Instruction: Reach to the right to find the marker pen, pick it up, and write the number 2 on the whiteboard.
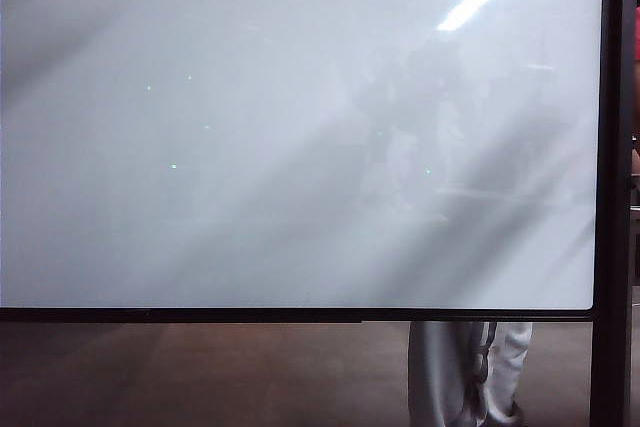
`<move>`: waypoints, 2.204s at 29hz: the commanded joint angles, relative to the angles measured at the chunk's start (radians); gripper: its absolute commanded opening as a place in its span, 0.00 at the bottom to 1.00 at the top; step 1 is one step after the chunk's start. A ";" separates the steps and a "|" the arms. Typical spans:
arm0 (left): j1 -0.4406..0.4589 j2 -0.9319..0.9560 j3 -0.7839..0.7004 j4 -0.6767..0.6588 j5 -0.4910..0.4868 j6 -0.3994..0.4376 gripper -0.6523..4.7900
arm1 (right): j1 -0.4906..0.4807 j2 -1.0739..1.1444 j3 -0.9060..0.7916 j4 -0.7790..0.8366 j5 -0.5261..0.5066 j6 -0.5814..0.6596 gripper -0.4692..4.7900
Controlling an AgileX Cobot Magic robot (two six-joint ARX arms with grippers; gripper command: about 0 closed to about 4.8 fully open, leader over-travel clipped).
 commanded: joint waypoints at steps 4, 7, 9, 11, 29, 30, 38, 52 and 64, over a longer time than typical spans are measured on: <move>0.002 -0.002 0.004 0.002 0.005 0.000 0.11 | 0.000 0.124 0.004 0.141 -0.001 -0.002 0.77; 0.002 -0.002 0.004 0.002 0.004 0.000 0.11 | 0.000 0.174 0.010 0.218 -0.001 -0.005 0.78; 0.002 -0.002 0.004 0.002 0.005 0.000 0.11 | -0.002 0.211 0.026 0.239 -0.007 -0.005 0.78; 0.002 -0.002 0.004 -0.001 0.005 0.000 0.11 | -0.002 0.251 0.053 0.240 -0.028 -0.005 0.78; 0.002 0.001 0.004 -0.041 0.001 0.000 0.11 | -0.026 0.517 0.328 0.234 -0.081 -0.005 0.76; 0.002 0.003 0.004 -0.042 0.001 0.000 0.11 | -0.034 0.517 0.328 0.215 -0.084 -0.006 0.76; 0.002 0.003 0.003 -0.043 0.001 0.000 0.11 | -0.032 0.580 0.372 0.205 -0.110 -0.005 0.76; 0.002 0.010 0.003 -0.050 0.001 0.000 0.11 | -0.032 0.581 0.405 0.199 -0.113 -0.006 0.76; 0.002 0.010 0.003 -0.050 0.001 0.000 0.11 | -0.032 0.602 0.409 0.202 -0.132 -0.006 0.66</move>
